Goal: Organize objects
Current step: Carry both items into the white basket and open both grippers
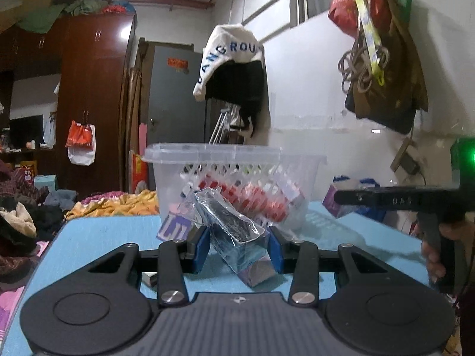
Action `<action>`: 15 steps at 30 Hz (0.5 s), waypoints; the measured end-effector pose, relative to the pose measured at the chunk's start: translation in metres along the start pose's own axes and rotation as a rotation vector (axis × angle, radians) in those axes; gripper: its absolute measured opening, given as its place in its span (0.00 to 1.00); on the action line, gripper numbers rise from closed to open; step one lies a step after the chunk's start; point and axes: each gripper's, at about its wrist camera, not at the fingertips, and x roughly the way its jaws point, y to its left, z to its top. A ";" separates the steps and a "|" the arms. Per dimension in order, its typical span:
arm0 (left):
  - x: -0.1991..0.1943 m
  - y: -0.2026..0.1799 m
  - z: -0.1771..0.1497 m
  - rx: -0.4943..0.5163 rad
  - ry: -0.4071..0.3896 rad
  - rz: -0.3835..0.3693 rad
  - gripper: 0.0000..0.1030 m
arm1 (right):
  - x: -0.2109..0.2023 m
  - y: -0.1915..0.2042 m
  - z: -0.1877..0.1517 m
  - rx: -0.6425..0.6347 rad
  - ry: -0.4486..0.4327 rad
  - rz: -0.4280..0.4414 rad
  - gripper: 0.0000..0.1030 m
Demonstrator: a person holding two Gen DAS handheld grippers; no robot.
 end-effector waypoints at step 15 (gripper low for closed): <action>0.024 0.013 0.087 -0.028 -0.079 -0.026 0.44 | -0.024 0.006 0.064 -0.004 -0.165 0.055 0.65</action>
